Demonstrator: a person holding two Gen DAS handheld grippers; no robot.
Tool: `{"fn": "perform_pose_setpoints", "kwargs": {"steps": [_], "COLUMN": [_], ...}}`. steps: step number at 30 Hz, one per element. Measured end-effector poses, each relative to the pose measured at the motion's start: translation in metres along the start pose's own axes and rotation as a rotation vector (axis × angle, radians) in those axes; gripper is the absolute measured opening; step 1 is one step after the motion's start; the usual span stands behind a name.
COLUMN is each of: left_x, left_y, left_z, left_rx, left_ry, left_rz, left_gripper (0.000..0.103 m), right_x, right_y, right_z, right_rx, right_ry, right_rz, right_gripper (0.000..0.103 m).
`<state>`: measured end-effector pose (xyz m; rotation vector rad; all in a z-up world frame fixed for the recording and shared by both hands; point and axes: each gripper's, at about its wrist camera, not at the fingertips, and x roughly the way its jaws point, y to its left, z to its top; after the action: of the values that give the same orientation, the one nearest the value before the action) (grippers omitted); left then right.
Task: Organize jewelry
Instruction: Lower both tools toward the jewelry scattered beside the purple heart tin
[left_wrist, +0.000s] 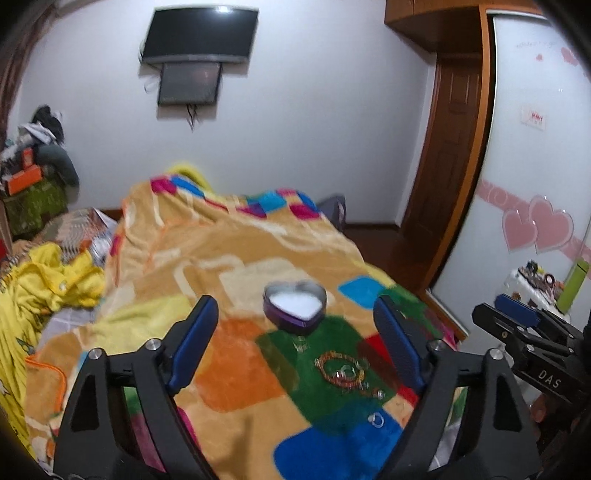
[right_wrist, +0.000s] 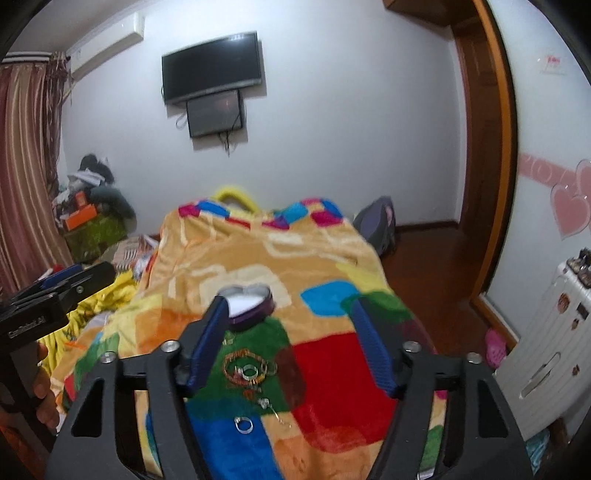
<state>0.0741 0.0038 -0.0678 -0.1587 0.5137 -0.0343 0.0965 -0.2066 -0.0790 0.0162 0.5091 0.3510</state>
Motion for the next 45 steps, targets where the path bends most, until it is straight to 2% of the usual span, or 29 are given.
{"fn": "perform_pose_setpoints", "kwargs": {"steps": [5,16,21,23,25,34,39,42,44,45], "left_x": [0.034,0.077,0.086,0.090,0.093,0.092,0.097,0.100,0.103,0.104], "left_y": [-0.007,-0.018,-0.030,-0.037,-0.043,-0.055,-0.057,-0.056,-0.052,-0.049], "left_z": [-0.021,-0.064,-0.083,-0.090,-0.095,-0.100,-0.105,-0.107,-0.106,-0.104], "left_rx": [0.044,0.063,0.070,0.077,0.092,0.137,0.149,0.157,0.140,0.127], "left_ry": [0.124,0.361,0.439,0.476,0.497,0.494,0.495,0.486,0.488,0.491], "left_rz": [-0.009,-0.114,-0.170,-0.203,-0.218,-0.216,-0.217,-0.219,-0.226,-0.235], "left_gripper": [0.072,0.069,0.056,0.045,0.038,0.035,0.023,0.013,0.003,0.002], "right_x": [0.013,0.046,0.047,0.045,0.045,0.047,0.053,0.059,0.064,0.066], "right_y": [-0.006,-0.005,-0.013,-0.017,-0.017,-0.015,-0.012,-0.011,-0.011,-0.011], "right_z": [-0.011,-0.044,-0.053,-0.054,-0.054,-0.057,-0.059,-0.063,-0.065,-0.067], "right_rx": [-0.003,-0.055,-0.043,-0.037,-0.035,-0.023,-0.034,-0.033,-0.025,-0.024], "right_ry": [0.083,0.261,0.298,0.301,0.302,0.306,0.317,0.331,0.346,0.353], "right_rz": [0.025,0.069,0.071,0.074,0.076,0.092,0.109,0.113,0.117,0.119], "right_gripper": [0.046,0.033,0.029,0.029,0.029,0.029,0.029,0.029,0.029,0.028]}}
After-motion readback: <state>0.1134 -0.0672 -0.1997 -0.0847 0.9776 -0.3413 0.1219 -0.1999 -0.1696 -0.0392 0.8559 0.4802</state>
